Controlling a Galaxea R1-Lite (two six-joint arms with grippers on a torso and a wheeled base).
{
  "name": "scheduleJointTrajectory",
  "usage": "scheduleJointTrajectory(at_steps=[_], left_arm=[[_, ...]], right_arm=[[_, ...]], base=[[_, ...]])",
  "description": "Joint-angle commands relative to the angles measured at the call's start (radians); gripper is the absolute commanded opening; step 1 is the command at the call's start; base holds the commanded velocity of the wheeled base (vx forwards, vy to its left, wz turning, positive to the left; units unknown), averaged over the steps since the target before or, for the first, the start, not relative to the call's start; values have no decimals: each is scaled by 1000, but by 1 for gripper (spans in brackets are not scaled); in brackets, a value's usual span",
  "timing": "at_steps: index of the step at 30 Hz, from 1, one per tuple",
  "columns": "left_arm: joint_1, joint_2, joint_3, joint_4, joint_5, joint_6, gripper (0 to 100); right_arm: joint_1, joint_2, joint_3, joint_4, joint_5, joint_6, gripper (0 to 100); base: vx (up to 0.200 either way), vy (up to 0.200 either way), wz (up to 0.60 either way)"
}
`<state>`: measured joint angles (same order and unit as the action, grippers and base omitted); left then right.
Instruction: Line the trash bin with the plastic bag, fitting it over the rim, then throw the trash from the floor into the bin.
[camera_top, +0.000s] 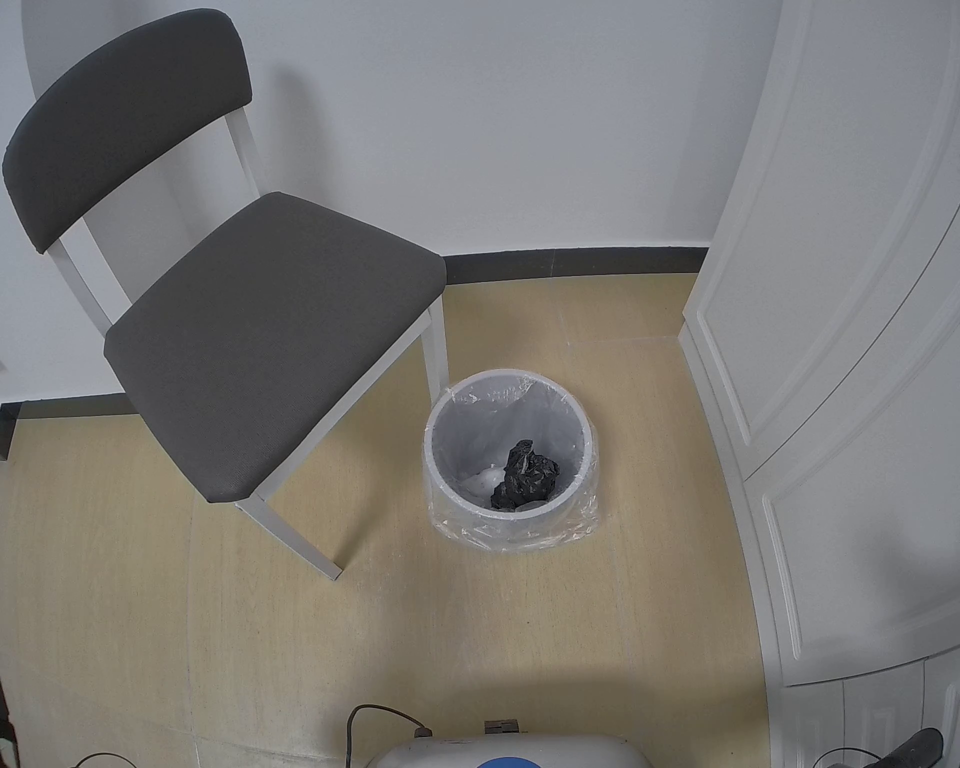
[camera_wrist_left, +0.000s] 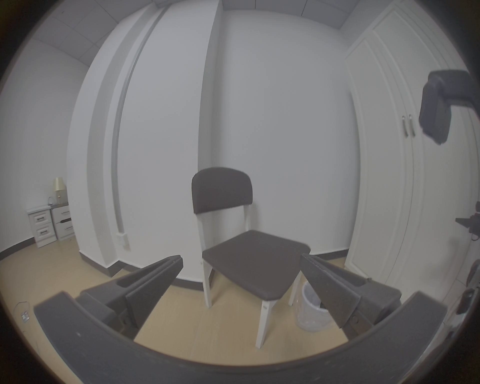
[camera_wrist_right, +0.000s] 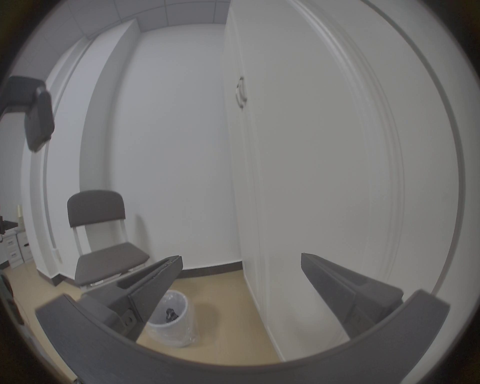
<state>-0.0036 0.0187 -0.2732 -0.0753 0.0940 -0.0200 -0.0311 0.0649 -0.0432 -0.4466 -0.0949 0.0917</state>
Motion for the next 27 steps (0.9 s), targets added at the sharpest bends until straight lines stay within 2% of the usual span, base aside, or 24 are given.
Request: scheduleJointTrajectory(at_steps=[1,4,5,6,10,13,18,24,27], left_arm=[[1,-16,89,-4,32,0,100],[1,-16,147,-4,36,-1,100],[1,-16,147,-4,36,-1,100],[1,-16,195,-6,35,3,100],[-1,-16,273,6,38,-5,100],[-1,-16,272,29,33,-66,100],[-1,-16,273,28,26,-32,100],[-1,-17,273,28,26,-38,100],[-1,-16,273,48,-68,-23,100]], right_arm=[[2,-8,43,51,17,-17,100],[25,-65,43,187,30,-27,100],[25,-65,43,187,30,-27,100],[28,-65,43,286,27,-40,100],[28,-65,43,374,15,-38,100],[28,-65,43,381,21,-33,100],[28,-65,43,393,50,-47,100],[28,-65,43,398,53,-52,100],[28,-65,37,473,98,-113,100]], base=[[0,0,0],[0,0,0],[0,0,0],[0,0,0],[0,0,0],[0,0,0],[0,0,0],[0,0,0],[0,0,0]])
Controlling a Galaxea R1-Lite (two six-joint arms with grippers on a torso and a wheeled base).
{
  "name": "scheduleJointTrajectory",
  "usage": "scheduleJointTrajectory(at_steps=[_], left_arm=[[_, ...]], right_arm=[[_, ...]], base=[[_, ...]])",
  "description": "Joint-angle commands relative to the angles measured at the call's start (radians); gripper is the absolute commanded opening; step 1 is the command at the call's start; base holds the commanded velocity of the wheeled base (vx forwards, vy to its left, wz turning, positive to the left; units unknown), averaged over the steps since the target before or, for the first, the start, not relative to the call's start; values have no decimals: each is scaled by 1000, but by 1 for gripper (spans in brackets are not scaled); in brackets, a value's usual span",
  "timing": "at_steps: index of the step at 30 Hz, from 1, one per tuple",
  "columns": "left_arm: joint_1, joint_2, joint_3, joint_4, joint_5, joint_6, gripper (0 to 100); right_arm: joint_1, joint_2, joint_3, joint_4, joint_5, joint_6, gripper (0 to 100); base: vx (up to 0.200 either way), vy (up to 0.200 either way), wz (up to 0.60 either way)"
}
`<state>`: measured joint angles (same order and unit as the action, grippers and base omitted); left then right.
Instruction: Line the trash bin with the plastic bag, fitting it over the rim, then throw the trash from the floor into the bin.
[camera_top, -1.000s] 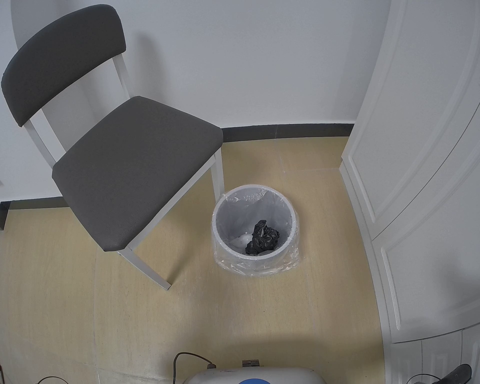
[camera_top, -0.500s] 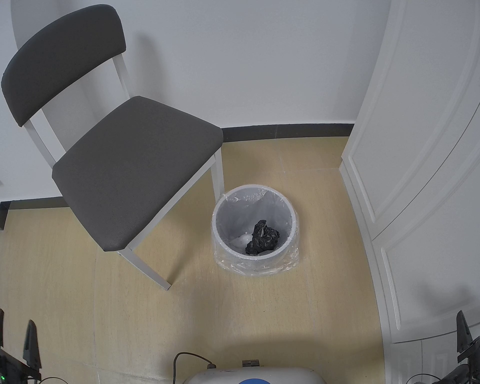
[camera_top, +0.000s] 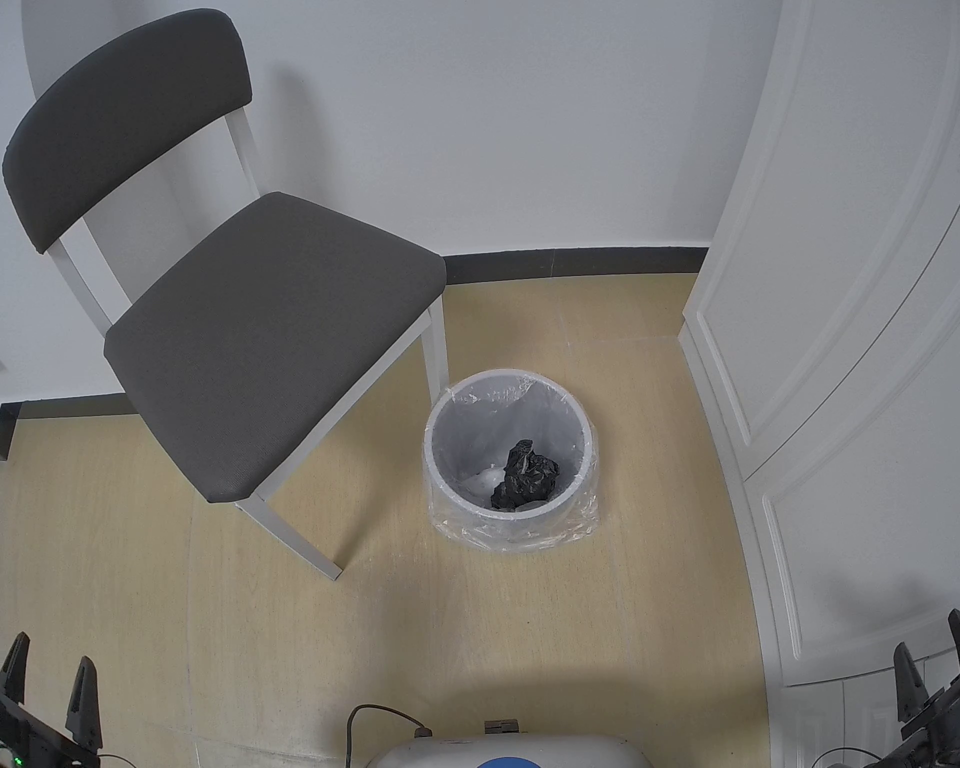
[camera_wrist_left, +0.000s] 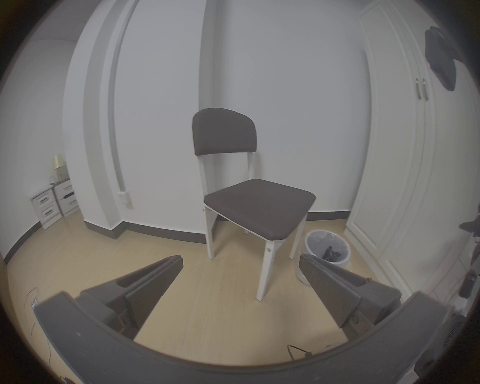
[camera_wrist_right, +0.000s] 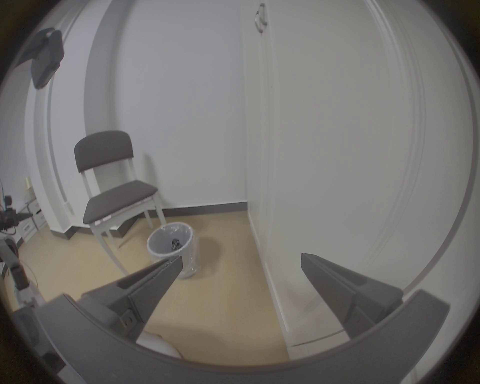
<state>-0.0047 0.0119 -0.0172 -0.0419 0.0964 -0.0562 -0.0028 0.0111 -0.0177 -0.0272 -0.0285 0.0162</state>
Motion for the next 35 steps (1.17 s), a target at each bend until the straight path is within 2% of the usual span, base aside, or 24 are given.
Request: scheduleJointTrajectory(at_steps=[1,5,10,23,27,35], left_arm=[[-1,-7,17,37,-95,27,100],[-1,-10,17,45,-113,85,100],[-1,-10,17,45,-112,73,100],[0,-9,16,43,-106,72,100],[0,-9,16,43,-99,38,100],[0,-9,17,42,-103,56,100]], right_arm=[[1,-11,12,50,36,-39,100],[1,-11,18,27,39,-39,100],[1,-11,18,26,30,-15,100],[1,-11,18,27,29,-15,100],[1,-11,18,27,29,-15,100],[1,-11,18,26,29,-15,100]], base=[[0,0,0],[0,0,0],[0,0,0],[0,0,0],[0,0,0],[0,0,0]])
